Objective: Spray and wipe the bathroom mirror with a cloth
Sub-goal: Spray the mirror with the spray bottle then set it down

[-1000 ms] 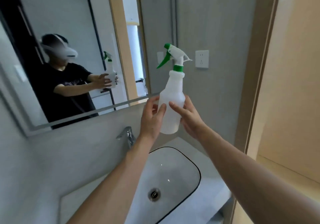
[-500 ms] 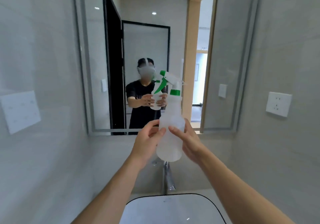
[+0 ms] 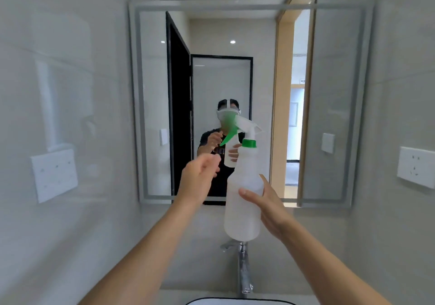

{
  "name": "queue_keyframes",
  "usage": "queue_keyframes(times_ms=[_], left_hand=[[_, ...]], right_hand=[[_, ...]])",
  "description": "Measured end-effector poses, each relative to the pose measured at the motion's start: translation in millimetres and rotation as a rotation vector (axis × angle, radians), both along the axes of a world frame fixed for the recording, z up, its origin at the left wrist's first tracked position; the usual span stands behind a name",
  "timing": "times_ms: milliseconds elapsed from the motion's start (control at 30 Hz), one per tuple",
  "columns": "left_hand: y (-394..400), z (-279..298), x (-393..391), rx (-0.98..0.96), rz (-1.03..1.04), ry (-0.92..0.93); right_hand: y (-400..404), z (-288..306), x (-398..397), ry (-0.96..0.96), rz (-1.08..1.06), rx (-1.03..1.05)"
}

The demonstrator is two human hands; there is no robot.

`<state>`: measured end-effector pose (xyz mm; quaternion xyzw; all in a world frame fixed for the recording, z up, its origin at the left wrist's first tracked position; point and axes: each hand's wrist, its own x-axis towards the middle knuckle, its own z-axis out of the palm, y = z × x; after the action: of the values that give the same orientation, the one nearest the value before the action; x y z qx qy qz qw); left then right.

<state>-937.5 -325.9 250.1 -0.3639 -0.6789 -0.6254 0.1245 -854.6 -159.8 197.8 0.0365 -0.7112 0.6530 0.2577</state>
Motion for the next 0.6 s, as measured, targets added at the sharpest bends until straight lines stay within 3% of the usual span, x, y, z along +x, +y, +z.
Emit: queue_keyframes(times_ms=[200,367,600], left_hand=[[14.1,75.1,3.6,0.183,0.052,0.182],[12.6,84.1,-1.2,0.233,0.095,0.257],[12.8,84.5,-7.1,0.157,0.034,0.295]], right_hand=[[-5.9,2.8,0.6,0.006,0.018,0.051],[-2.9,0.6,3.2,-0.002,0.023,0.065],[4.4,-1.3,8.5,-0.013,-0.003,0.070]])
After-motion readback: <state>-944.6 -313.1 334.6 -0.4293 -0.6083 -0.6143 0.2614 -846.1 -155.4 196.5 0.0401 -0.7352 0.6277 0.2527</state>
